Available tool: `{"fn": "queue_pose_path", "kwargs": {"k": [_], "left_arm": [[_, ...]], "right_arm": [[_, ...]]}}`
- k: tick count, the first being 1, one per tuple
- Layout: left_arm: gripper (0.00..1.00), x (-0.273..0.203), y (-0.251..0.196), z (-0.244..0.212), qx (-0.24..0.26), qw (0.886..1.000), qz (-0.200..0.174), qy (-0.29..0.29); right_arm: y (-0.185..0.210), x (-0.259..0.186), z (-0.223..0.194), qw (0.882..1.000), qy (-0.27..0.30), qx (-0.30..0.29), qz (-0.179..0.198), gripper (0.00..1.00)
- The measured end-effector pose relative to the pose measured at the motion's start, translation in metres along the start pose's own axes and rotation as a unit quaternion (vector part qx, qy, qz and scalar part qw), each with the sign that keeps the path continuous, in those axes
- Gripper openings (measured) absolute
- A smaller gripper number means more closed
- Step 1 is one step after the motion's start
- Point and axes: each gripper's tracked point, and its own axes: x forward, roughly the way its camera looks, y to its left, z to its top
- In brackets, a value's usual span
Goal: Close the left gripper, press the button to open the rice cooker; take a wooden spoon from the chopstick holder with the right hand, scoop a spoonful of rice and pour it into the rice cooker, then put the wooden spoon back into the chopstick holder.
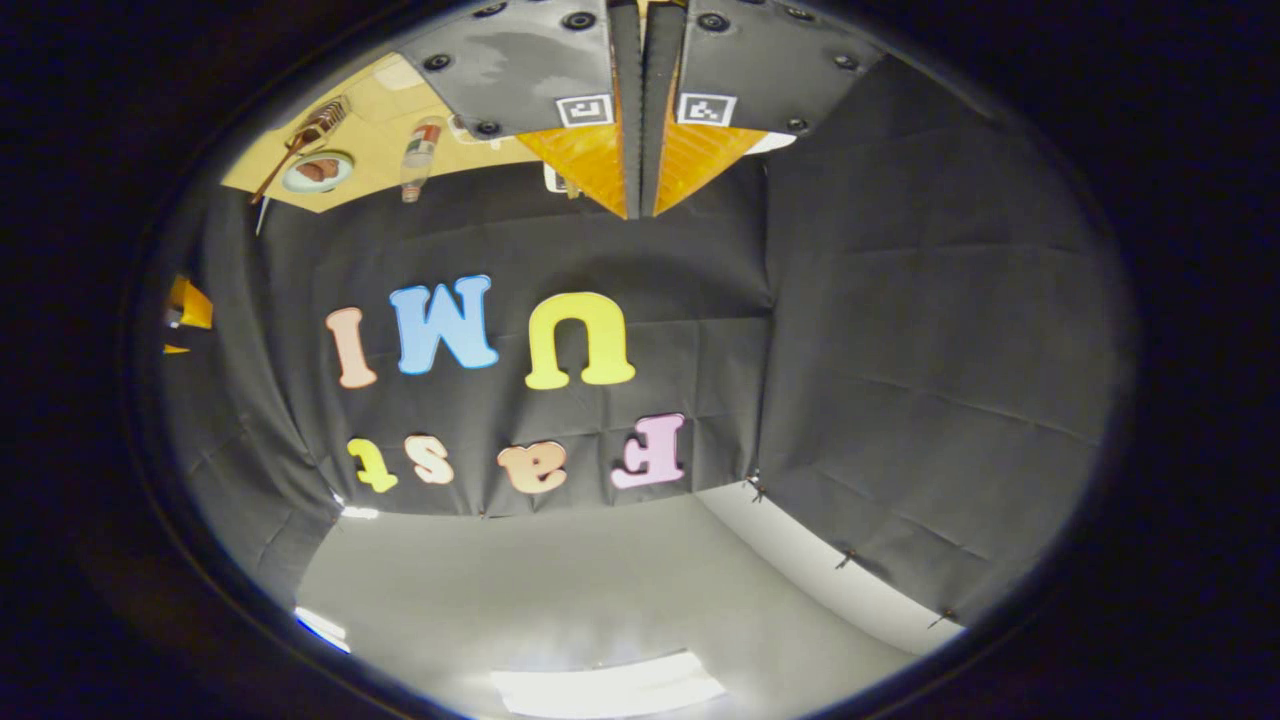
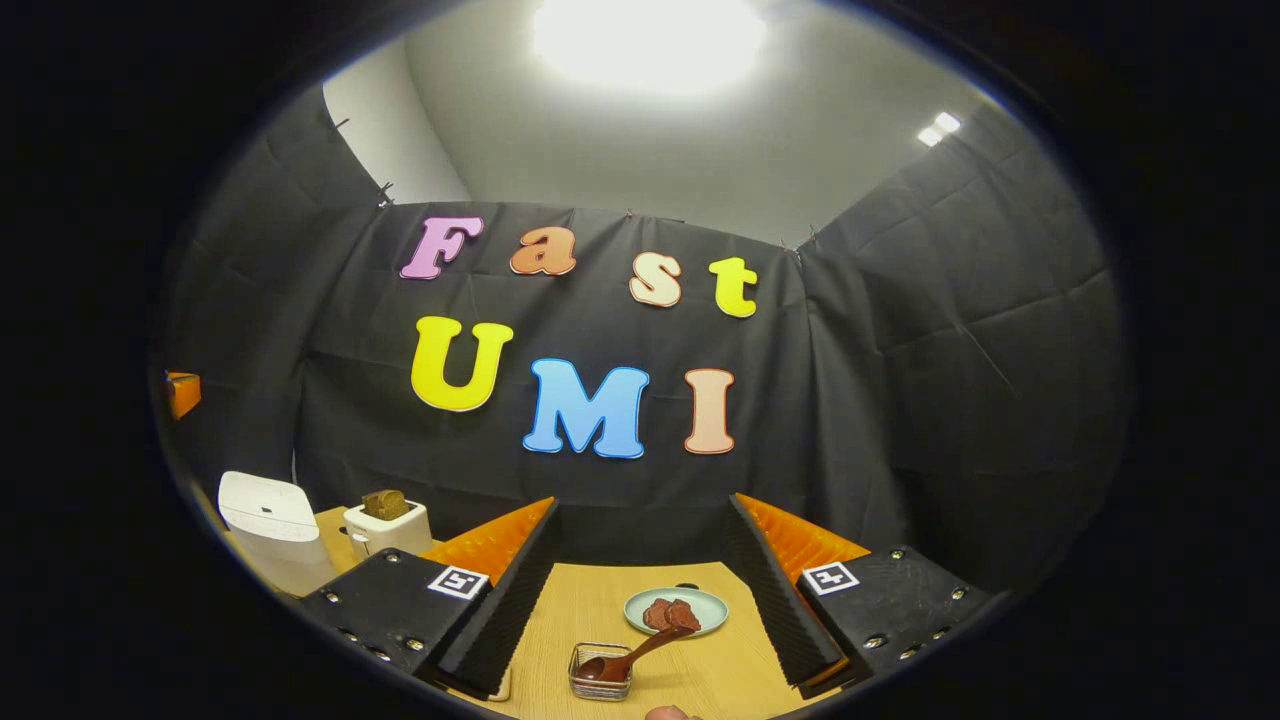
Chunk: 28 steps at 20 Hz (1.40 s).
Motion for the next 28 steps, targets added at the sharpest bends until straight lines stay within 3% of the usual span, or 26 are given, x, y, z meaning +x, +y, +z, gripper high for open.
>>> {"fn": "queue_pose_path", "kwargs": {"k": [12, 16, 17, 18, 28], "left_arm": [[0.10, 0.072, 0.033, -0.067, -0.046, 0.996, -0.026, 0.066], [0.11, 0.092, 0.039, -0.096, -0.045, 0.994, -0.031, 0.091], [0.07, 0.096, 0.039, -0.105, -0.046, 0.993, -0.034, 0.100], [0.11, 0.100, 0.040, -0.114, -0.047, 0.992, -0.036, 0.107], [0.11, 0.126, 0.045, -0.200, -0.047, 0.981, -0.046, 0.183]], "right_arm": [[-0.001, -0.016, 0.000, 0.999, 0.012, -0.028, -0.042, 0.98], [0.000, -0.018, -0.004, 0.998, 0.020, -0.032, -0.057, 0.98], [0.002, -0.019, -0.005, 0.997, 0.022, -0.034, -0.059, 0.98], [0.003, -0.020, -0.006, 0.997, 0.024, -0.037, -0.062, 0.98], [0.005, -0.031, -0.008, 0.994, 0.034, -0.053, -0.093, 0.98]]}}
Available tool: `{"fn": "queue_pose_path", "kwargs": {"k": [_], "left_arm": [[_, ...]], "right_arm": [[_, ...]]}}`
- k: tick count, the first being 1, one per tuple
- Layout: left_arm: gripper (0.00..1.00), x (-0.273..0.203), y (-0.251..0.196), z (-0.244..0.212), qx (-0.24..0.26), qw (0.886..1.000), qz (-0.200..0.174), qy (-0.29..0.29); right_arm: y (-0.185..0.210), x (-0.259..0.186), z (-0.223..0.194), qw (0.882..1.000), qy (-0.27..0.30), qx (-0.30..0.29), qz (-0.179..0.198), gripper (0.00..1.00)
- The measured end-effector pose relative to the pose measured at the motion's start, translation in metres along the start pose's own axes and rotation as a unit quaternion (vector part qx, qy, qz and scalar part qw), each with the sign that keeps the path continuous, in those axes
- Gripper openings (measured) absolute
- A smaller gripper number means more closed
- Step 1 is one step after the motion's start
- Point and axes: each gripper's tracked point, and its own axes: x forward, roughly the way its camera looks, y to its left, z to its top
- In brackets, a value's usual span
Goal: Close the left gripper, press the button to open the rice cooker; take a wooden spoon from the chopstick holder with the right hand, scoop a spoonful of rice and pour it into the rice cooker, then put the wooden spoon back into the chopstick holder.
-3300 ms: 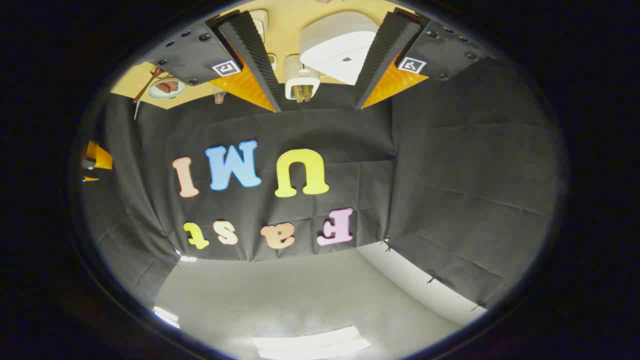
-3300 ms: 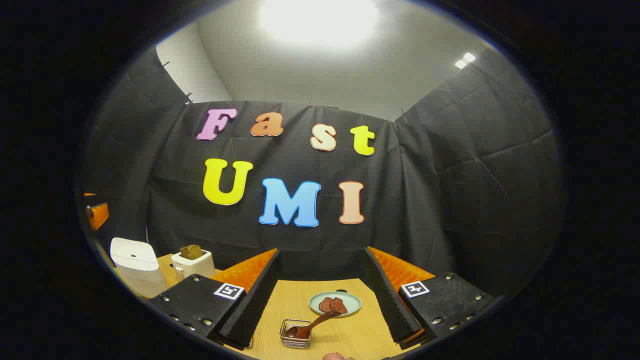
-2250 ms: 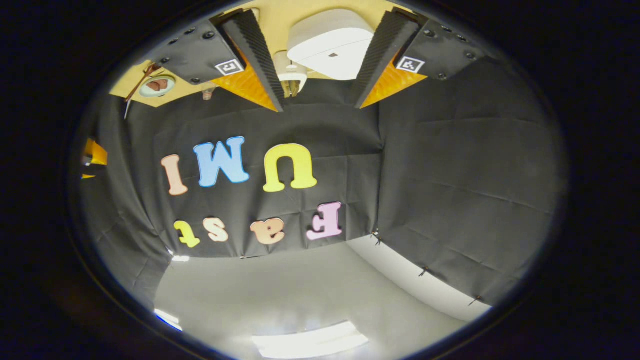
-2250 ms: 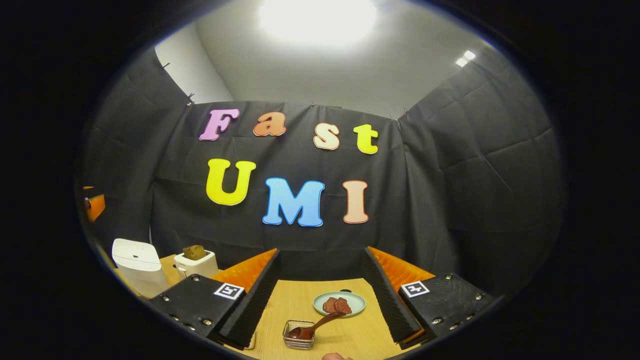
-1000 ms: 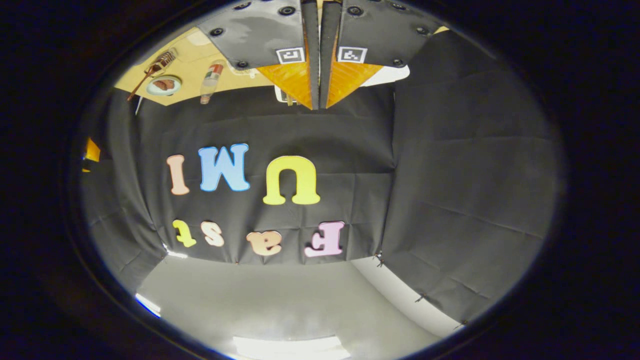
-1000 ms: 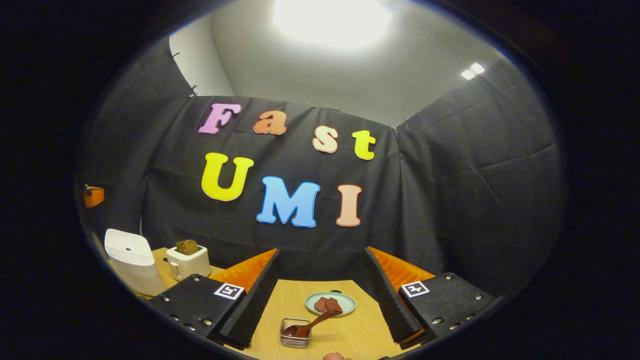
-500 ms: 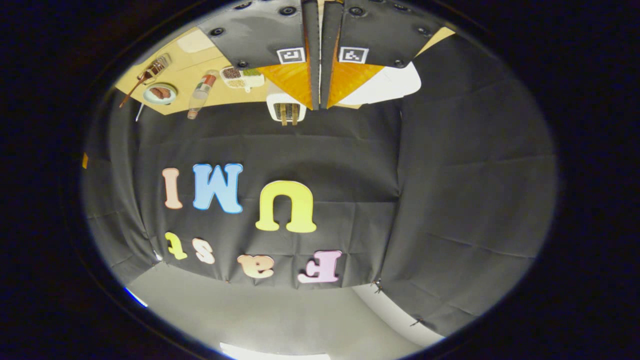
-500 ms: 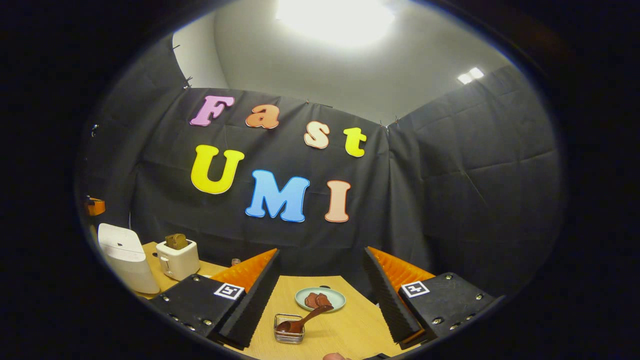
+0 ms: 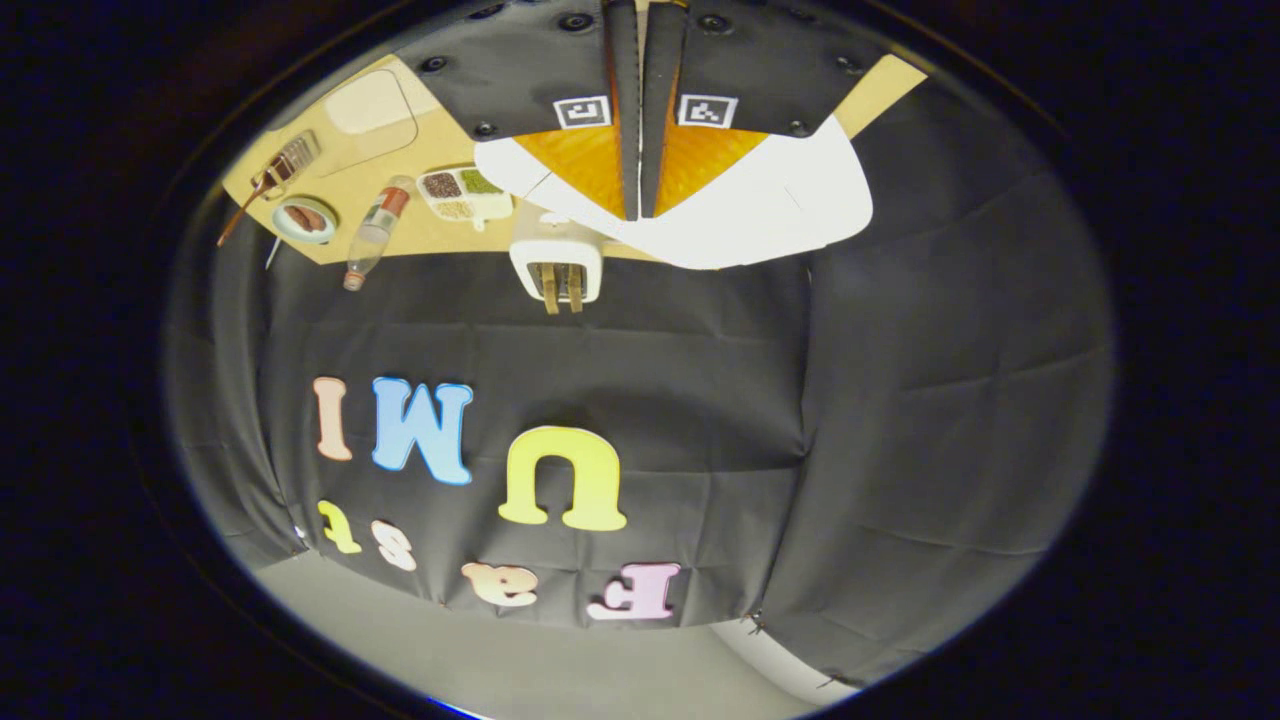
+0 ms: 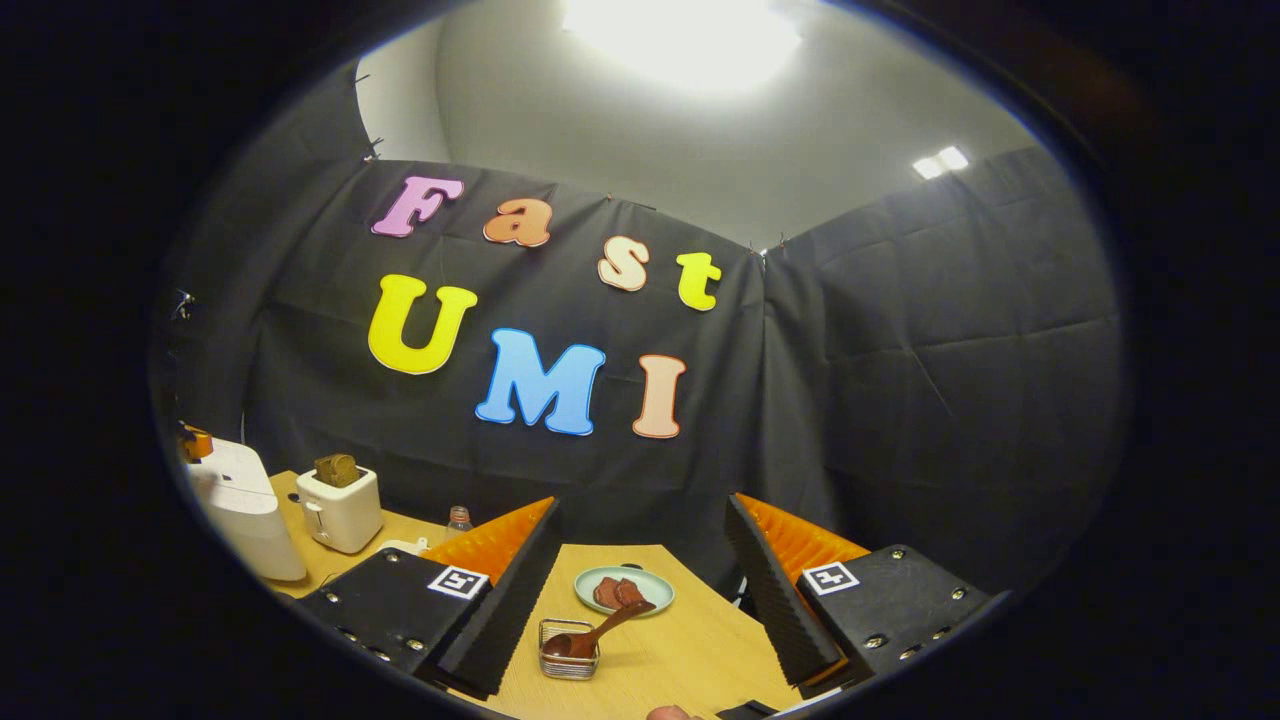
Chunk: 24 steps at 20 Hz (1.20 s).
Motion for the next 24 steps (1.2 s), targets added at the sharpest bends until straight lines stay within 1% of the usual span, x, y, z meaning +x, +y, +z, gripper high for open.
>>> {"fn": "queue_pose_path", "kwargs": {"k": [4, 7, 10, 14, 16, 17, 20, 24], "left_arm": [[0.11, 0.009, -0.001, -0.027, 0.007, 0.999, -0.001, 0.031], [0.11, 0.012, -0.002, -0.038, 0.009, 0.999, -0.001, 0.045], [0.11, 0.013, -0.004, -0.038, 0.027, 0.999, -0.001, 0.039], [0.11, 0.015, -0.004, -0.039, 0.008, 0.999, 0.008, 0.047], [0.11, 0.012, -0.004, -0.033, 0.013, 0.999, 0.015, 0.040], [0.09, 0.010, -0.004, -0.022, 0.021, 0.999, 0.020, 0.024], [0.09, 0.002, -0.002, 0.011, 0.039, 0.998, 0.040, -0.012], [0.09, -0.015, 0.008, 0.060, 0.046, 0.995, 0.064, -0.065]], "right_arm": [[0.000, -0.003, -0.005, 1.000, 0.007, -0.001, -0.005, 0.98], [0.000, -0.002, -0.004, 1.000, 0.007, -0.007, -0.006, 0.99], [-0.001, -0.001, -0.003, 1.000, 0.005, -0.006, -0.004, 0.98], [-0.001, 0.002, -0.002, 1.000, 0.003, -0.002, 0.001, 0.98], [-0.003, 0.003, -0.002, 1.000, 0.001, 0.004, 0.005, 0.98], [-0.005, 0.004, 0.000, 1.000, -0.002, 0.005, 0.006, 0.98], [-0.011, 0.008, -0.002, 1.000, -0.004, 0.009, 0.012, 0.98], [-0.015, 0.016, -0.005, 0.999, -0.004, 0.021, 0.023, 0.98]]}}
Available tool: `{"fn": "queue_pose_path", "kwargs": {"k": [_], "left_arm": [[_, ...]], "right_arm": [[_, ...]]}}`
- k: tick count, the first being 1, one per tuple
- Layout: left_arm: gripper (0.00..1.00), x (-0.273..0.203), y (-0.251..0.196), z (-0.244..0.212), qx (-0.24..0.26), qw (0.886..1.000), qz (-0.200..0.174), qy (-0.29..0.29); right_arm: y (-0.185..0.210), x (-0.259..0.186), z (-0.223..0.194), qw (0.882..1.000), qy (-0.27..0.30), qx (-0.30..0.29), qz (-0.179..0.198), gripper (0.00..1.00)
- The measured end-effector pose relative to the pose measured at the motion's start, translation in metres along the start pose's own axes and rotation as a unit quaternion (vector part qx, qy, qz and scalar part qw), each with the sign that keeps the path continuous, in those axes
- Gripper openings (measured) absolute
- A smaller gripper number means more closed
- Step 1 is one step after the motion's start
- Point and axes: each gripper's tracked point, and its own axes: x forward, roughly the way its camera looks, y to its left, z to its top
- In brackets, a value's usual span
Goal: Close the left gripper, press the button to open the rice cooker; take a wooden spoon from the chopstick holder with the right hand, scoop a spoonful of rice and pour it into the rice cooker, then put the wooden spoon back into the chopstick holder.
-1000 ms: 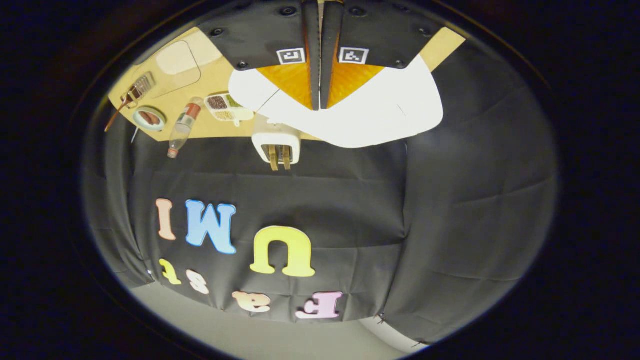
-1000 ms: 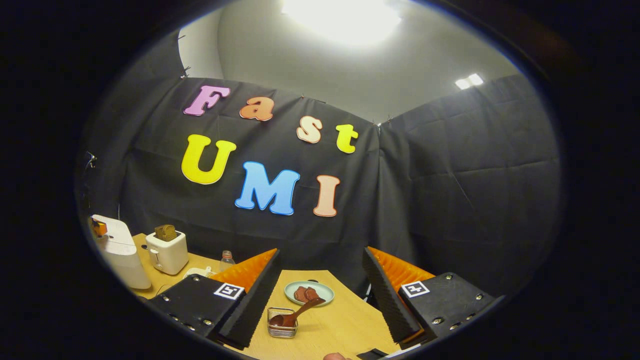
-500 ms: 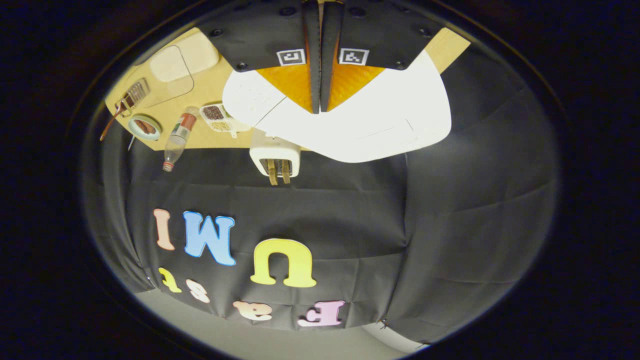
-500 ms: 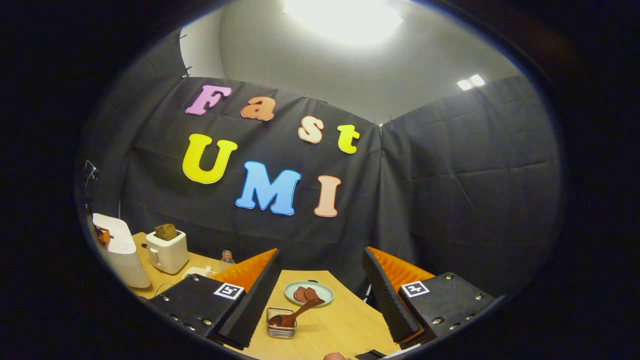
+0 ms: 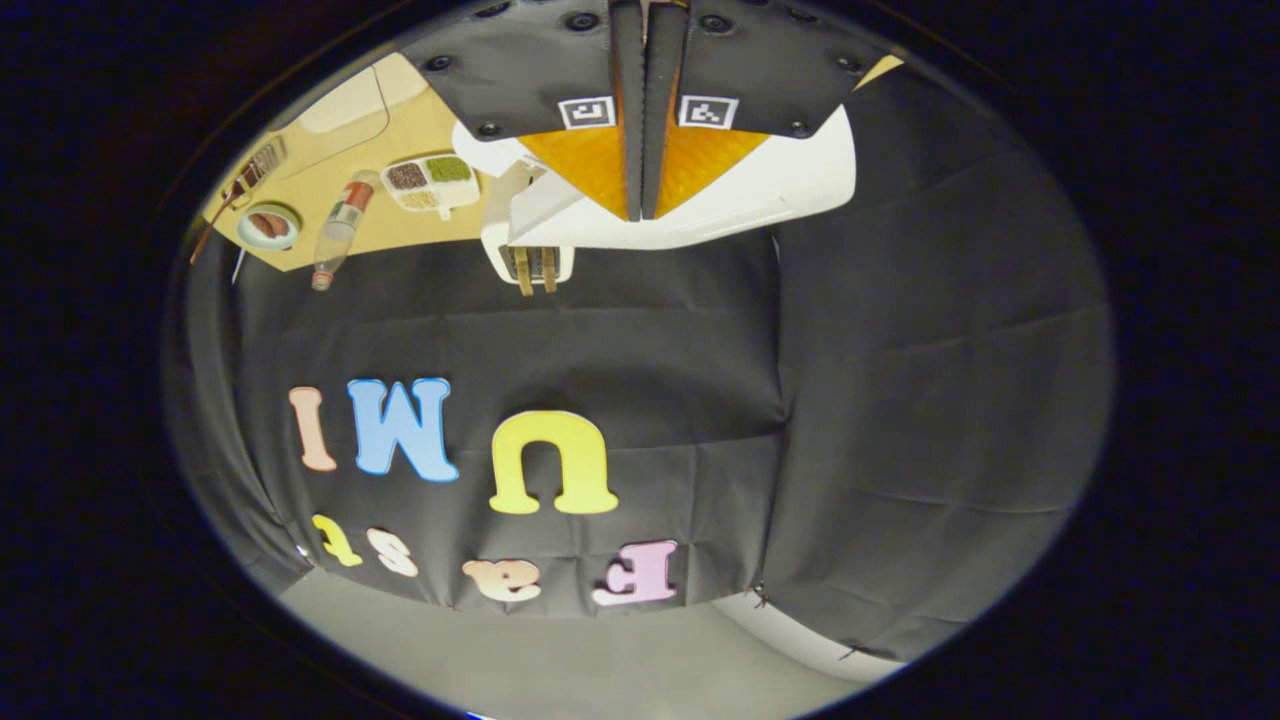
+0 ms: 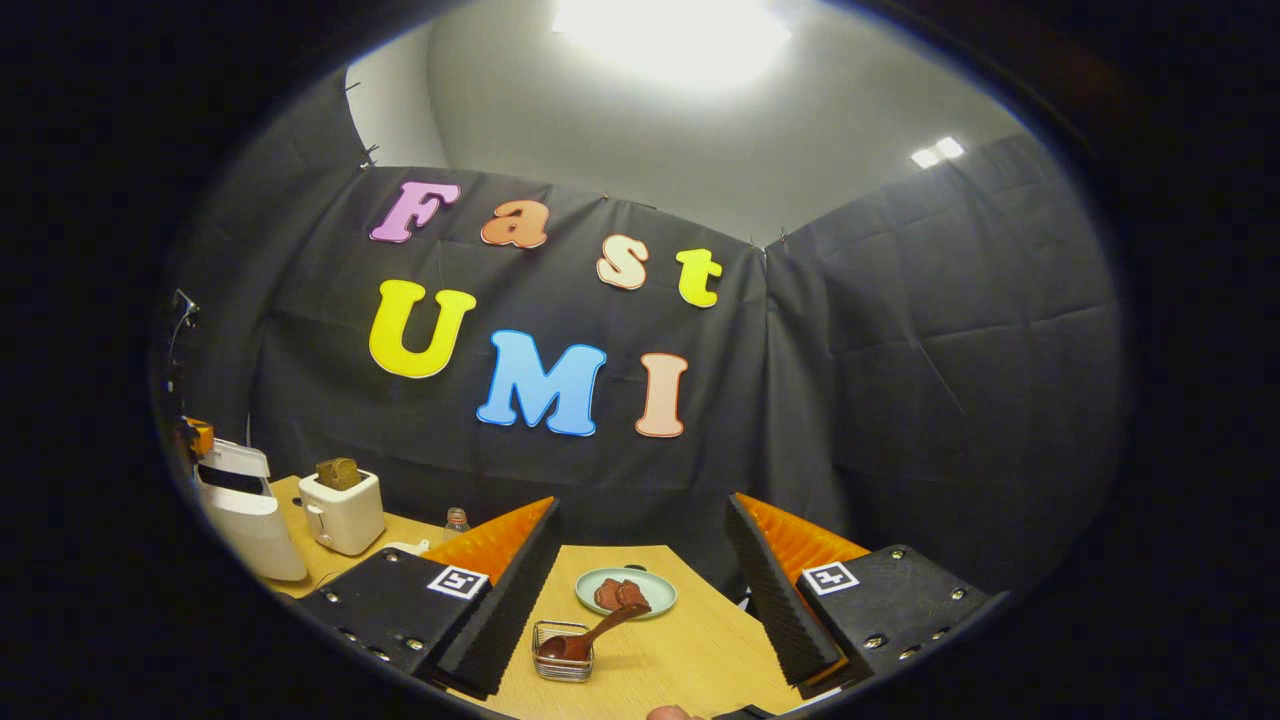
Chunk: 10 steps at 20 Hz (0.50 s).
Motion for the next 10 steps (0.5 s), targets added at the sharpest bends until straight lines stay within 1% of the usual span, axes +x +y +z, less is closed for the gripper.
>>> {"fn": "queue_pose_path", "kwargs": {"k": [1, 3, 4, 5, 8, 9, 10], "left_arm": [[0.09, -0.004, 0.004, 0.014, 0.004, 1.000, 0.007, -0.015], [0.09, -0.017, 0.002, 0.040, 0.001, 0.999, 0.010, -0.040], [0.03, -0.022, -0.002, 0.051, -0.006, 0.999, 0.010, -0.048], [0.09, -0.030, -0.005, 0.063, -0.013, 0.998, 0.008, -0.055], [0.12, -0.052, -0.020, 0.079, -0.017, 0.997, -0.004, -0.074], [0.18, -0.058, -0.026, 0.084, -0.016, 0.997, -0.007, -0.079], [0.27, -0.066, -0.031, 0.088, -0.017, 0.996, -0.008, -0.085]], "right_arm": [[-0.001, 0.003, 0.000, 1.000, -0.001, 0.002, 0.003, 0.98], [-0.003, 0.007, 0.000, 1.000, -0.002, 0.004, 0.009, 0.98], [-0.003, 0.009, 0.000, 1.000, -0.003, 0.006, 0.013, 0.98], [-0.003, 0.011, 0.000, 1.000, -0.004, 0.007, 0.016, 0.98], [-0.003, 0.019, -0.003, 1.000, -0.004, 0.011, 0.027, 0.98], [-0.003, 0.022, -0.004, 0.999, -0.003, 0.011, 0.031, 0.98], [-0.004, 0.025, -0.006, 0.999, -0.003, 0.012, 0.034, 0.98]]}}
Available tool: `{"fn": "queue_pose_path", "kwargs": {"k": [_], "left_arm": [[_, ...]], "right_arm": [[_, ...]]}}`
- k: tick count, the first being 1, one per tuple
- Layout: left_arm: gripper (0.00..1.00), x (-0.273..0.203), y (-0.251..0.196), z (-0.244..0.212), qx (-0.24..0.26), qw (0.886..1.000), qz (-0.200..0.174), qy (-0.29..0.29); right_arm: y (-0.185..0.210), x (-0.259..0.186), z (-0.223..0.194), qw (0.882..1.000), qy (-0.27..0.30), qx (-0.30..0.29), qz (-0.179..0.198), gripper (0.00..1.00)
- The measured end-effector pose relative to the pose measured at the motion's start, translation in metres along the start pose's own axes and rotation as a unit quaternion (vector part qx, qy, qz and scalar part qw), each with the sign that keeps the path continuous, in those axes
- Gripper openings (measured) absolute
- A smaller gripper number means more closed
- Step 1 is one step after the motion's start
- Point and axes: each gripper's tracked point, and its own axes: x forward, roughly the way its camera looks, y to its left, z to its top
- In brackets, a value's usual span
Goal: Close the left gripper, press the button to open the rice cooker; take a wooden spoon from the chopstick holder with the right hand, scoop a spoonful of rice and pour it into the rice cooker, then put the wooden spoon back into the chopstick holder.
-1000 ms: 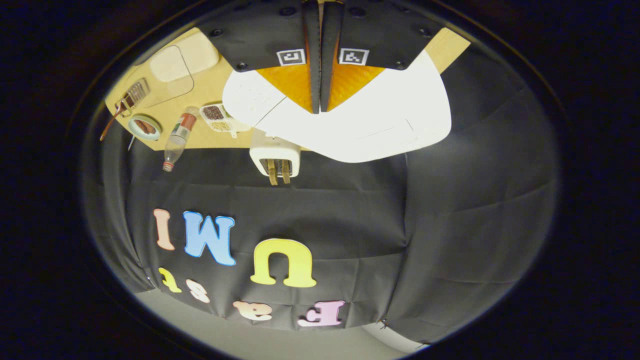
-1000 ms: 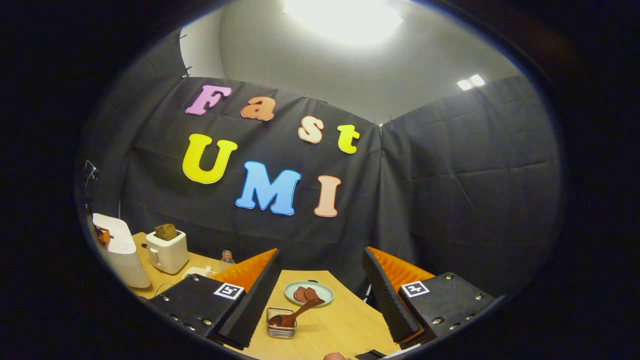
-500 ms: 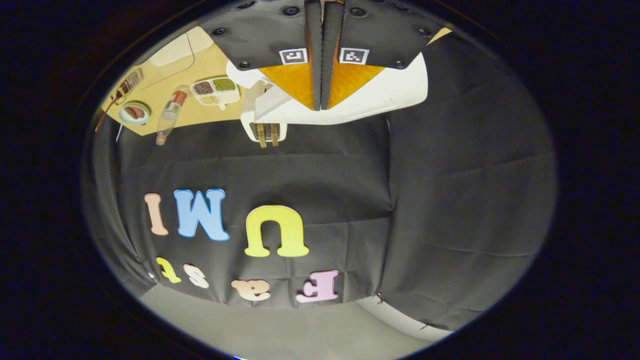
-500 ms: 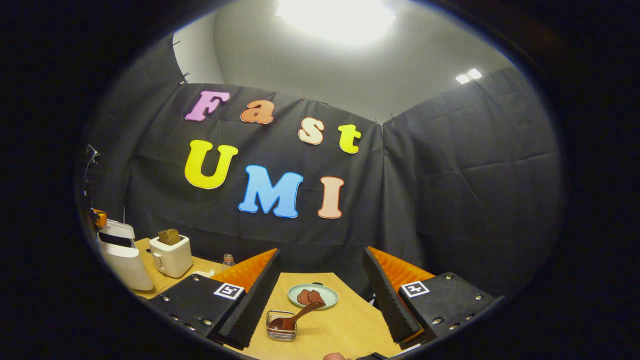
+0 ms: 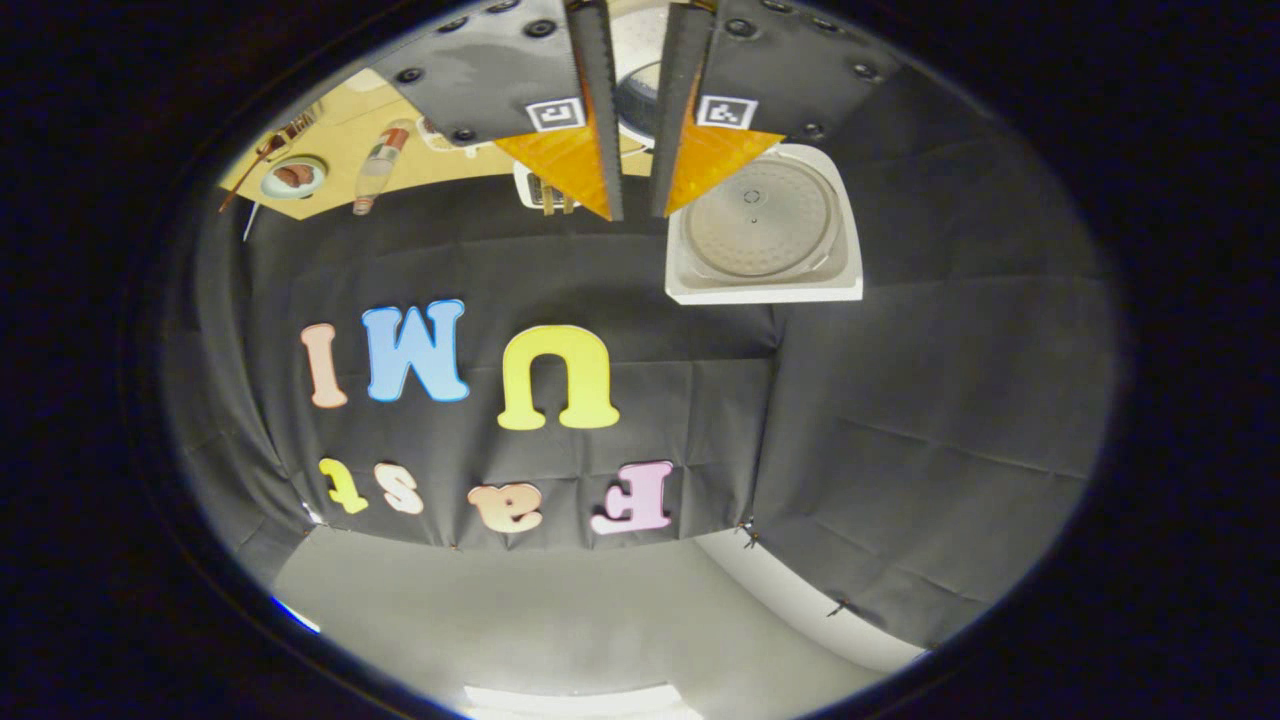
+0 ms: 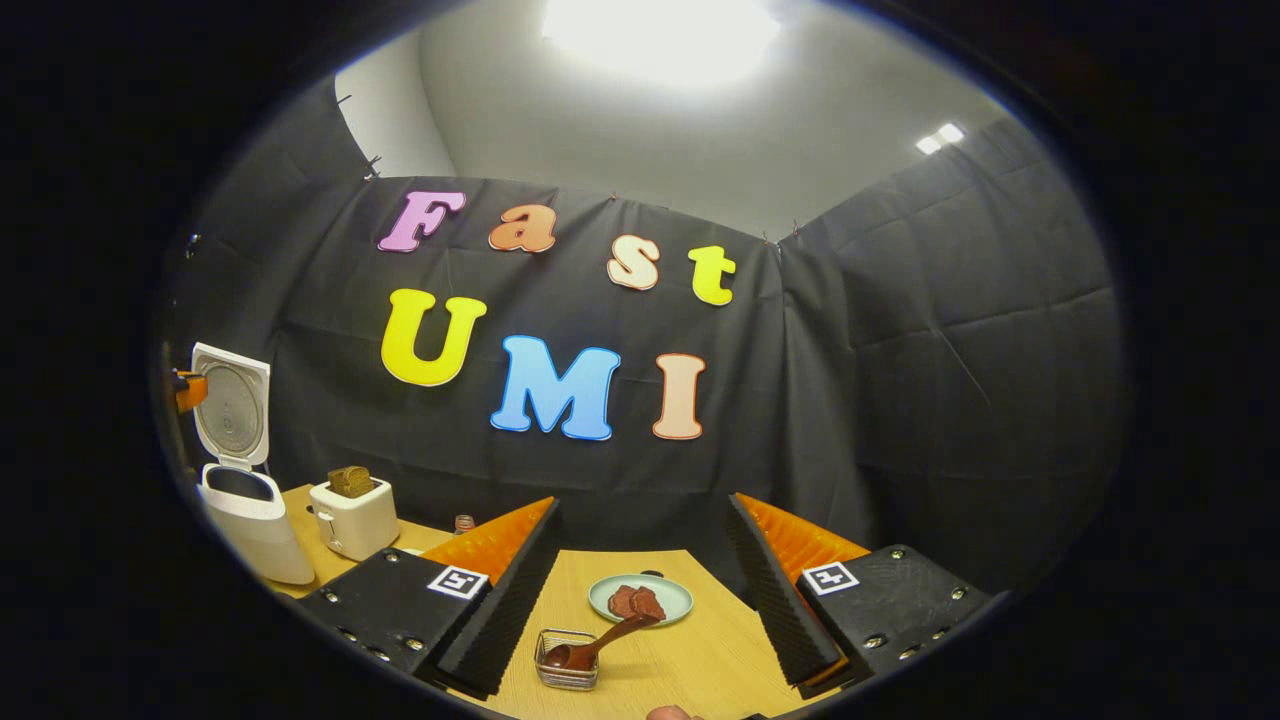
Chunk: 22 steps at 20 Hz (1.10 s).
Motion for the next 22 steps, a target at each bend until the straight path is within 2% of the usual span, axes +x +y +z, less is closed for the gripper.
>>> {"fn": "queue_pose_path", "kwargs": {"k": [1, 4, 5, 12, 18, 19, 22], "left_arm": [[0.46, -0.005, -0.006, 0.007, -0.002, 1.000, -0.003, -0.006], [0.87, -0.024, -0.022, 0.023, -0.010, 1.000, -0.006, -0.024], [0.98, -0.029, -0.027, 0.031, -0.010, 0.999, -0.008, -0.031], [0.99, -0.057, -0.057, 0.060, 0.004, 0.998, -0.021, -0.055], [0.96, -0.082, -0.068, 0.063, 0.021, 0.998, -0.021, -0.052], [0.99, -0.085, -0.070, 0.065, 0.022, 0.998, -0.021, -0.052], [0.99, -0.094, -0.069, 0.066, 0.039, 0.998, -0.013, -0.052]], "right_arm": [[-0.001, 0.004, -0.002, 1.000, 0.003, 0.001, 0.002, 0.98], [-0.001, 0.015, -0.014, 1.000, 0.015, 0.016, 0.010, 0.98], [0.000, 0.018, -0.019, 0.999, 0.023, 0.024, 0.014, 0.98], [-0.008, 0.051, -0.066, 0.995, 0.073, 0.070, 0.018, 0.98], [-0.009, 0.075, -0.119, 0.984, 0.138, 0.110, 0.028, 0.99], [-0.008, 0.078, -0.128, 0.981, 0.150, 0.116, 0.029, 0.99], [-0.006, 0.085, -0.153, 0.978, 0.174, 0.114, 0.031, 0.99]]}}
